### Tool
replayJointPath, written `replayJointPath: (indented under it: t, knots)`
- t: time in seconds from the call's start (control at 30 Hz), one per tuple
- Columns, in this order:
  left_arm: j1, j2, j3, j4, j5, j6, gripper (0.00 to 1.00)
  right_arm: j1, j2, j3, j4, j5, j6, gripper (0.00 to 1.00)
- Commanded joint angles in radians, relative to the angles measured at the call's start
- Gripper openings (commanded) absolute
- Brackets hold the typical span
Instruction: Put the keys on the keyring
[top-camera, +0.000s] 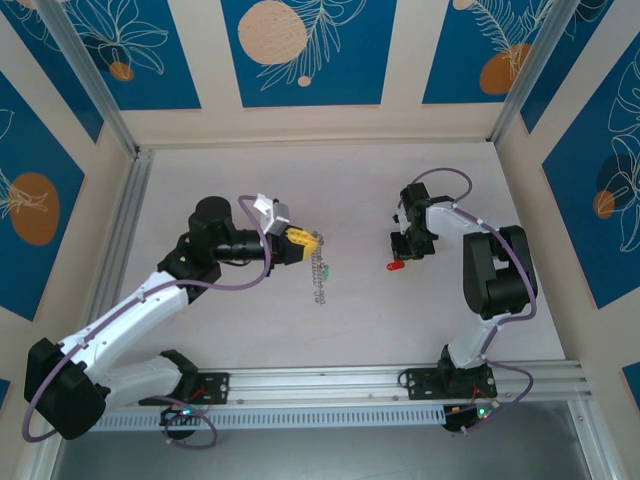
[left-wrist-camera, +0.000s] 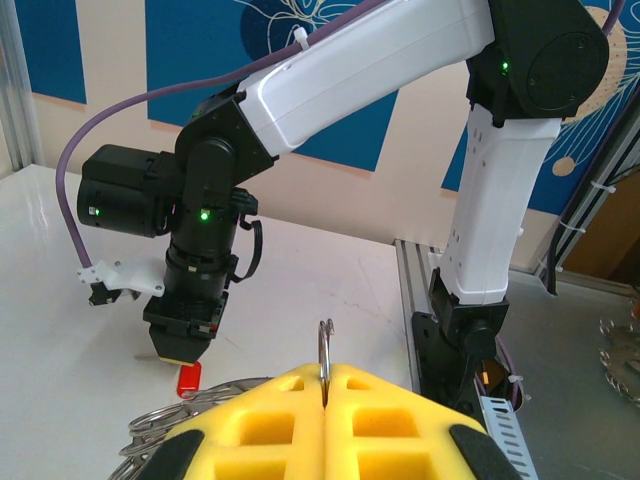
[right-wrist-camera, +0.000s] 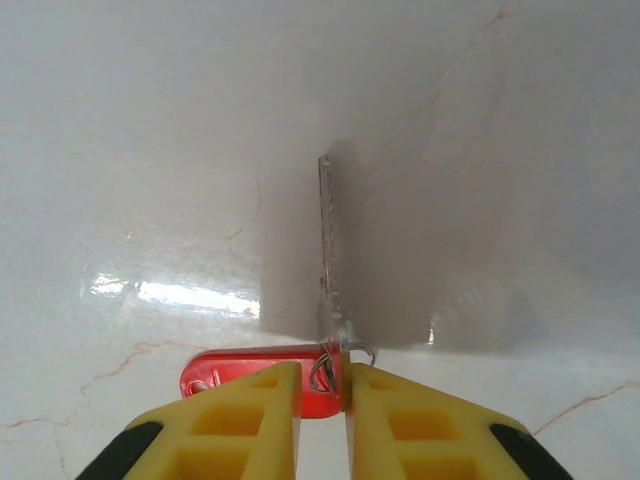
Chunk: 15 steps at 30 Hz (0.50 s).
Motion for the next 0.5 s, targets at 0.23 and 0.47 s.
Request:
replayJointPath:
  t: [0.23,0.47]
  knots:
    - [-0.007,-0.006,0.009,0.035,0.020,0.002,0.00,0.001,0.005,-0.012,-0.011,-0.011,-0.006,0.25]
    - [-0.006,-0.004,0.007,0.040,0.020,0.001,0.00,0.003,0.025,-0.005,-0.020,0.000,-0.011,0.26]
